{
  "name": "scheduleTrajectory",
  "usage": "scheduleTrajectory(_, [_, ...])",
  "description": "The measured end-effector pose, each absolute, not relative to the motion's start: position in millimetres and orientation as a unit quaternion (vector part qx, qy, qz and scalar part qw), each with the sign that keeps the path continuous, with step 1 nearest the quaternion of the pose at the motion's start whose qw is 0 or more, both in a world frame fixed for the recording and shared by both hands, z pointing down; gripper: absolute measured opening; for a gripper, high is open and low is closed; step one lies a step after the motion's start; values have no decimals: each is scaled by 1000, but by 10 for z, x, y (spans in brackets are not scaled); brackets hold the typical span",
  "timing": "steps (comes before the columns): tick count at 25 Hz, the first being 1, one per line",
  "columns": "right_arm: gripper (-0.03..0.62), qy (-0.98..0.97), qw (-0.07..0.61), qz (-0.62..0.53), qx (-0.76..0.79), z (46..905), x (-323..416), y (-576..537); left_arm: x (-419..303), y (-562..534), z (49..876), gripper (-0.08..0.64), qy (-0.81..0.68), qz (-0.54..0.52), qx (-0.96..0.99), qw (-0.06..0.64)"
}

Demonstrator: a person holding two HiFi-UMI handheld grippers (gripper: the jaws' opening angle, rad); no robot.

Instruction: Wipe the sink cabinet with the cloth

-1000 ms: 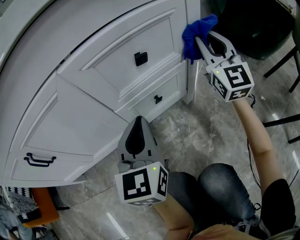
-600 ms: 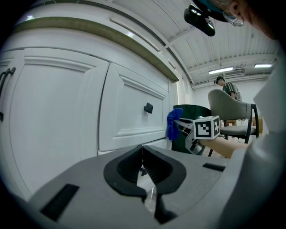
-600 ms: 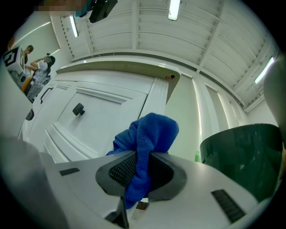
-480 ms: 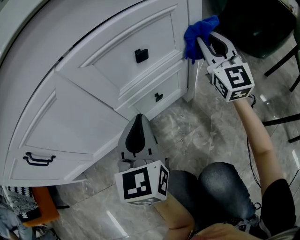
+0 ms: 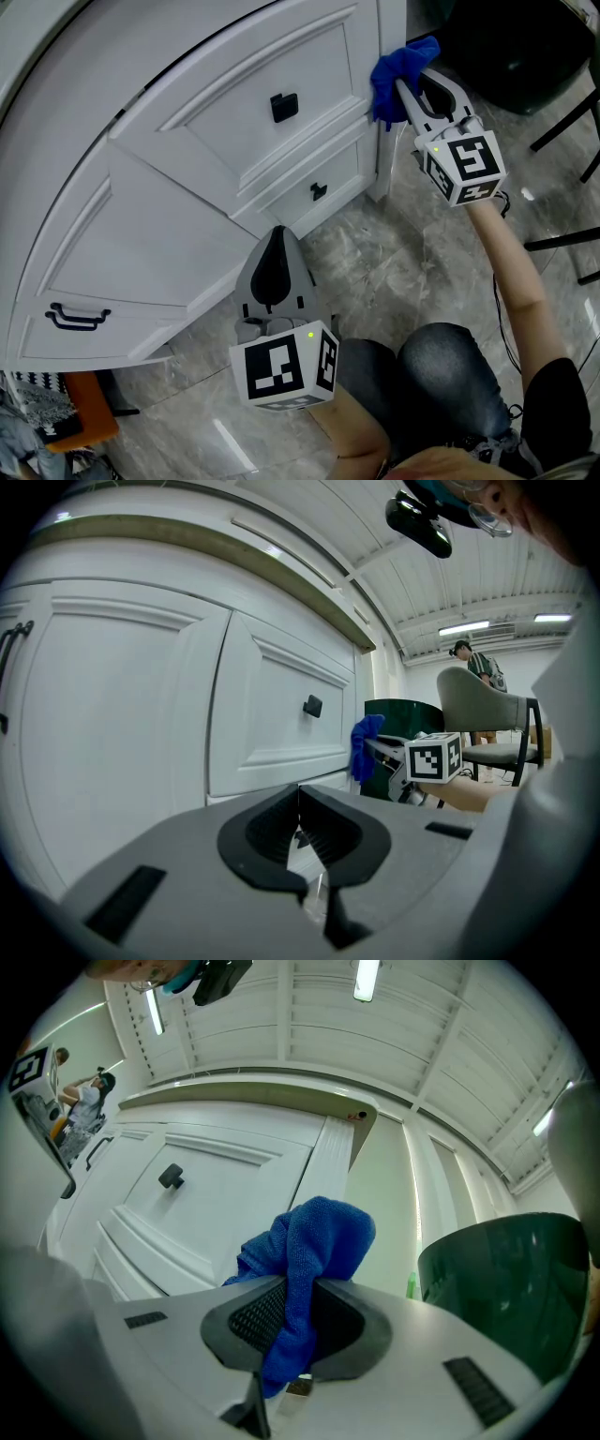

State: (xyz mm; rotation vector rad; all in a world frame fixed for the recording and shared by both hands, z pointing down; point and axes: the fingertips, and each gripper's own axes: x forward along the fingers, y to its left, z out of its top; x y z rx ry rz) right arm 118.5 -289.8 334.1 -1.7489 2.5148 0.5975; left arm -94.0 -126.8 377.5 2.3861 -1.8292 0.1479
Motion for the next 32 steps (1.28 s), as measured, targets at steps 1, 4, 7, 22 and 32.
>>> scheduleTrajectory(1, [75,805,10,191,-561,3364,1185,-2899,-942,-1268,3777,6,-607,49,791,66])
scheduleTrajectory(4, [75,805,6,191,-562,3434,1186,-2900,-939,-1268,3781,5,-606,49,791,66])
scheduleTrajectory(7, [75,805,-1,193,-561,3489,1187,-2898,-940,-1267,3777,6,-607,48,791,66])
scheduleTrajectory(22, [75,807,-44,190,-557,3941,1176,-2926,-917,-1290,3783,6,-605,49,792,65])
scheduleTrajectory(32, [75,807,-64,181,-559,4252,1165,-2937,-883,-1284,3773,6,-604,53,793,63])
